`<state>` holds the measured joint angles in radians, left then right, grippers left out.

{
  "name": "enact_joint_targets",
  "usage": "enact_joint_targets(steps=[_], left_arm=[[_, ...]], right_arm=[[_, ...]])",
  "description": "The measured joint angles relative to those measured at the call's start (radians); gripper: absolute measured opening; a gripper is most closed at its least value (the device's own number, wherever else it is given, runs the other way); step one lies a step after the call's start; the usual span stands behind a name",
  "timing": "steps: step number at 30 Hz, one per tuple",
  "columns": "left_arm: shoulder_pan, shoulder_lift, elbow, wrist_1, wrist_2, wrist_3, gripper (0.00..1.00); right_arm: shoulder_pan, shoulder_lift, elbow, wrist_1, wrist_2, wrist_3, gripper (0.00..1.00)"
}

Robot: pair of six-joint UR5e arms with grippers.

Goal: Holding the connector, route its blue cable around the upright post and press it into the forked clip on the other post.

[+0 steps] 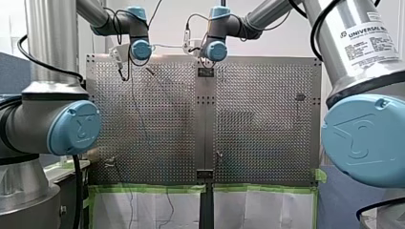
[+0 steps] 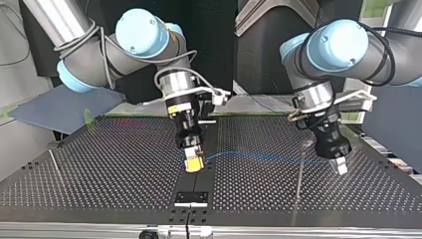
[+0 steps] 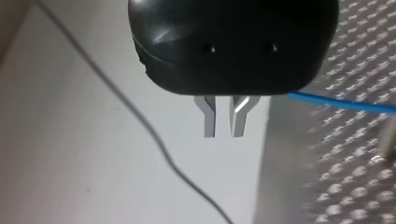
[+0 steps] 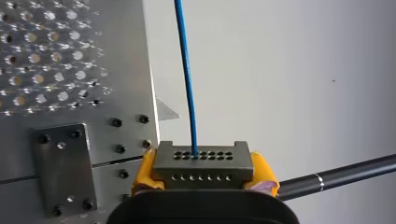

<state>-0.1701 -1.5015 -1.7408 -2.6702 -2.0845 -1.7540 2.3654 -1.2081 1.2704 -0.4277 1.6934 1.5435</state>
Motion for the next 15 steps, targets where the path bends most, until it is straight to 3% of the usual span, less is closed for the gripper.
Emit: enact_joint_targets(steps=[8, 15], left_arm=[[0.069, -0.005, 0.03, -0.001, 0.069, -0.04, 0.22], [0.126, -0.05, 0.034, 0.002, 0.126, -0.041, 0.22]], right_arm=[[-0.005, 0.015, -0.028, 0.002, -0.011, 0.0, 0.19], [-0.005, 0.056, -0.056, 0.009, -0.021, -0.001, 0.19]])
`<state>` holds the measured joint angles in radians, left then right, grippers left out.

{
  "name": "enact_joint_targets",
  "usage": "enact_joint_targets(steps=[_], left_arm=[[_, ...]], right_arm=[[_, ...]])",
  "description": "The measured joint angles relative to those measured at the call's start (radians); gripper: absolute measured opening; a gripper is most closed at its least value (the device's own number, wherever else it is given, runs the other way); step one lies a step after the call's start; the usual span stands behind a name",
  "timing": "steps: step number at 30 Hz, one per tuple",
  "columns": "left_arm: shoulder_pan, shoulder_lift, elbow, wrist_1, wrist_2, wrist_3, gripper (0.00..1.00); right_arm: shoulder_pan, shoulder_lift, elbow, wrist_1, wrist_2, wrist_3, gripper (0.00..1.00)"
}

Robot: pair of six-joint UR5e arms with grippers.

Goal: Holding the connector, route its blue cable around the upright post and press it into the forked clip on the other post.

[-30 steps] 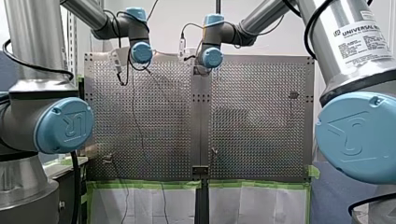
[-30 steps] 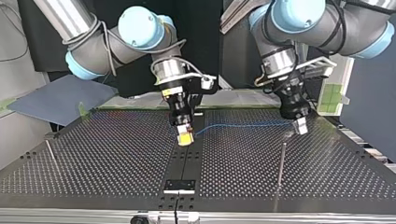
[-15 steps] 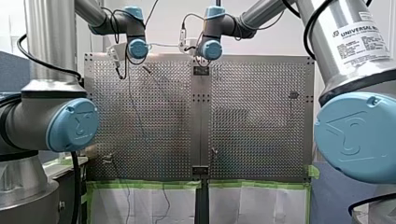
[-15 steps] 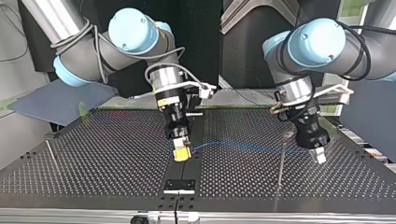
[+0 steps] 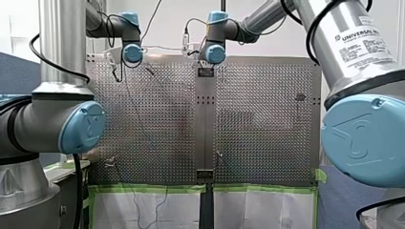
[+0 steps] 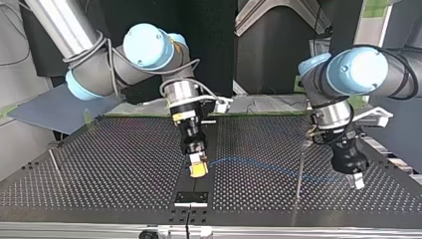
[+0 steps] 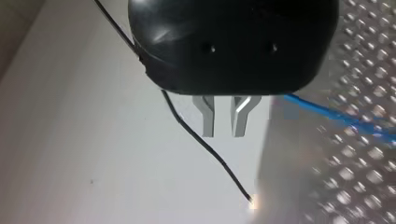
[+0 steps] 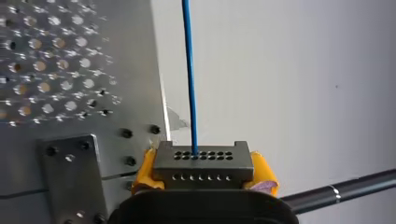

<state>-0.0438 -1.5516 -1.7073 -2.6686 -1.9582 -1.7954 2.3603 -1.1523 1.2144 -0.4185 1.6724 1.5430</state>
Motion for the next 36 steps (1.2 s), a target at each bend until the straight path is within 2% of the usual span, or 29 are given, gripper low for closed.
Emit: enact_joint_targets(steps=[10, 12, 20, 28, 36], left_arm=[[0.075, -0.074, 0.004, 0.022, 0.076, 0.001, 0.22], [0.085, -0.083, 0.004, 0.026, 0.092, 0.0, 0.25], [0.093, -0.114, 0.004, 0.039, 0.134, -0.004, 0.25], [0.091, -0.178, 0.004, 0.051, 0.178, -0.003, 0.25], [0.089, -0.193, 0.004, 0.055, 0.191, -0.004, 0.27]], right_arm=[[-0.001, 0.049, -0.004, -0.006, -0.013, -0.001, 0.19], [-0.002, 0.055, -0.005, -0.007, -0.012, 0.0, 0.19], [-0.004, 0.062, -0.005, -0.02, -0.01, 0.001, 0.19], [-0.014, 0.063, -0.005, -0.025, -0.005, -0.002, 0.19], [-0.019, 0.078, -0.004, -0.017, 0.007, -0.002, 0.19]])
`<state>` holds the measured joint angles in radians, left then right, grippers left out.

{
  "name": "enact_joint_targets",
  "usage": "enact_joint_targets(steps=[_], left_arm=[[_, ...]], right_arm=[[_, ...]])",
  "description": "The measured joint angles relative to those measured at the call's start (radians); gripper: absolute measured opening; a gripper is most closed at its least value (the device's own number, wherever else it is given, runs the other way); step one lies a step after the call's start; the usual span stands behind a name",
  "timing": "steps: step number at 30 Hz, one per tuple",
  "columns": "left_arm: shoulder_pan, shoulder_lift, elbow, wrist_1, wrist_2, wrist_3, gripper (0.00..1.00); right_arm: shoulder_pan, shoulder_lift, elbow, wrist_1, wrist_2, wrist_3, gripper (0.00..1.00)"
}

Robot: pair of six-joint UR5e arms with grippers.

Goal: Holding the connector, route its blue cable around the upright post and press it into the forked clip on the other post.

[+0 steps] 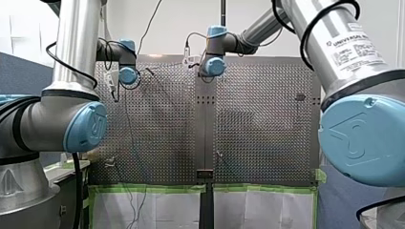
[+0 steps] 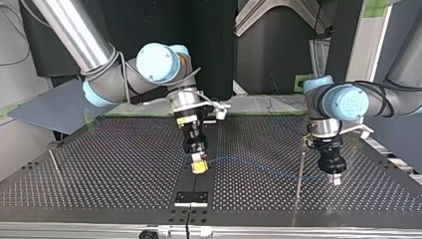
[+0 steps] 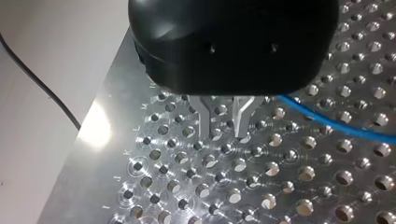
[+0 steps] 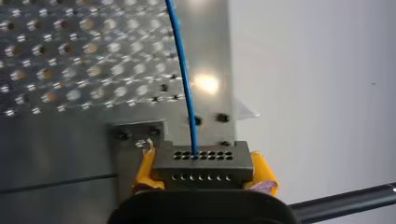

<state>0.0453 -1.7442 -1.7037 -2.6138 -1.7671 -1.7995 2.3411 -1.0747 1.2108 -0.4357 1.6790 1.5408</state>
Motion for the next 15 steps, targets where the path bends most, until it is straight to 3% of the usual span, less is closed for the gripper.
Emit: enact_joint_targets(steps=[7, 15], left_arm=[[-0.007, -0.001, 0.0, -0.006, 0.001, -0.01, 0.27], [-0.016, -0.002, -0.001, -0.005, 0.02, -0.045, 0.45]], right_arm=[[-0.005, 0.026, 0.001, 0.024, 0.007, -0.011, 0.19], [-0.01, 0.089, 0.012, 0.063, 0.025, -0.032, 0.19]])
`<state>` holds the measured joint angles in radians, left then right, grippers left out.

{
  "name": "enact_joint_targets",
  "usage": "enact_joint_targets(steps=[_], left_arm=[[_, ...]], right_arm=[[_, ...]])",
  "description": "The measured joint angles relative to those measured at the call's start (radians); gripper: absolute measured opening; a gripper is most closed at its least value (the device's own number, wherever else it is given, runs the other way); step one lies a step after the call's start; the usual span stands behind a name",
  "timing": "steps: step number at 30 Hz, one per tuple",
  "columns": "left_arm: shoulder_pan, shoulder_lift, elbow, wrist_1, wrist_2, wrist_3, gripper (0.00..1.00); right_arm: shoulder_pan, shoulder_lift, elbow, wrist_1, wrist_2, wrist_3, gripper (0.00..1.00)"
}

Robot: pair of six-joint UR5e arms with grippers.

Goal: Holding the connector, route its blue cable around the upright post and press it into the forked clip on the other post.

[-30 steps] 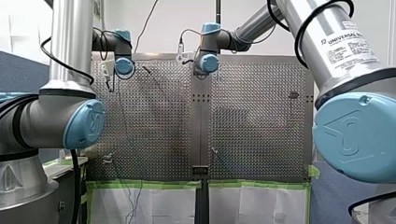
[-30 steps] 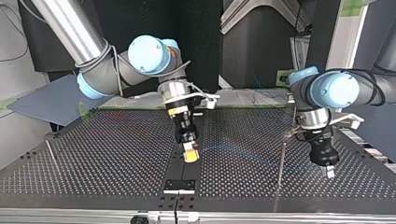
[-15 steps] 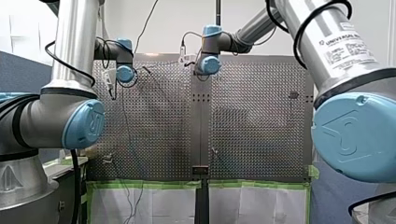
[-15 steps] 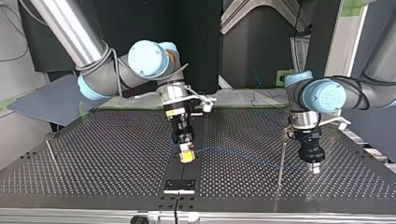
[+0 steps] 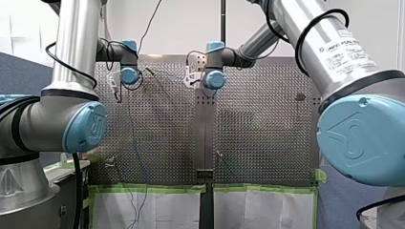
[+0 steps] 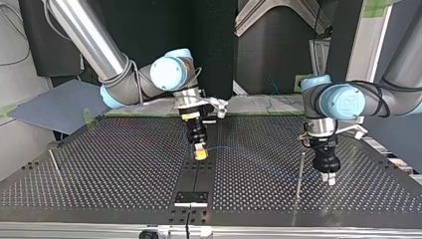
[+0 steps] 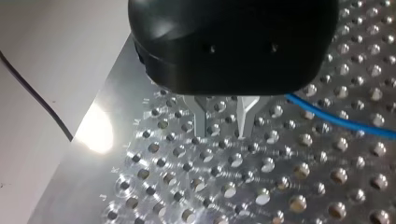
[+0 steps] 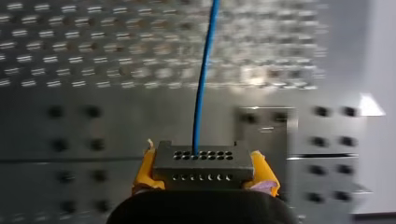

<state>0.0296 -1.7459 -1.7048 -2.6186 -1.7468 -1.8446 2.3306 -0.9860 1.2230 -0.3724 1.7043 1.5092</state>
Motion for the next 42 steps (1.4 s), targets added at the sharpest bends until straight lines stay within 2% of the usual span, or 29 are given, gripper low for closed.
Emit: enact_joint_targets(steps=[5, 16, 18, 19, 21, 30, 36, 42], left_arm=[[-0.004, 0.0, -0.011, 0.004, 0.008, -0.021, 0.47], [-0.013, 0.0, -0.026, 0.012, 0.001, -0.044, 0.5], [-0.014, -0.001, -0.026, 0.021, 0.011, -0.053, 0.62], [-0.014, -0.001, -0.026, 0.026, 0.017, -0.058, 0.62], [-0.014, -0.003, -0.026, 0.042, 0.032, -0.074, 0.75], [-0.02, -0.066, -0.023, 0.063, 0.1, -0.14, 0.75], [-0.023, -0.093, -0.023, 0.053, 0.076, -0.142, 0.75], [-0.024, -0.095, -0.023, 0.041, 0.048, -0.142, 0.75]], right_arm=[[-0.003, 0.016, 0.028, -0.016, 0.011, -0.002, 0.19], [-0.01, 0.02, 0.079, -0.055, 0.012, -0.002, 0.19], [-0.01, 0.02, 0.084, -0.057, 0.012, -0.002, 0.19], [-0.01, 0.021, 0.087, -0.058, 0.012, -0.002, 0.19], [-0.01, 0.021, 0.093, -0.061, 0.012, -0.001, 0.19], [-0.014, 0.023, 0.123, -0.08, 0.012, 0.004, 0.19], [-0.026, 0.024, 0.143, -0.106, 0.013, 0.005, 0.19], [-0.042, 0.026, 0.191, -0.157, 0.018, 0.007, 0.19]])
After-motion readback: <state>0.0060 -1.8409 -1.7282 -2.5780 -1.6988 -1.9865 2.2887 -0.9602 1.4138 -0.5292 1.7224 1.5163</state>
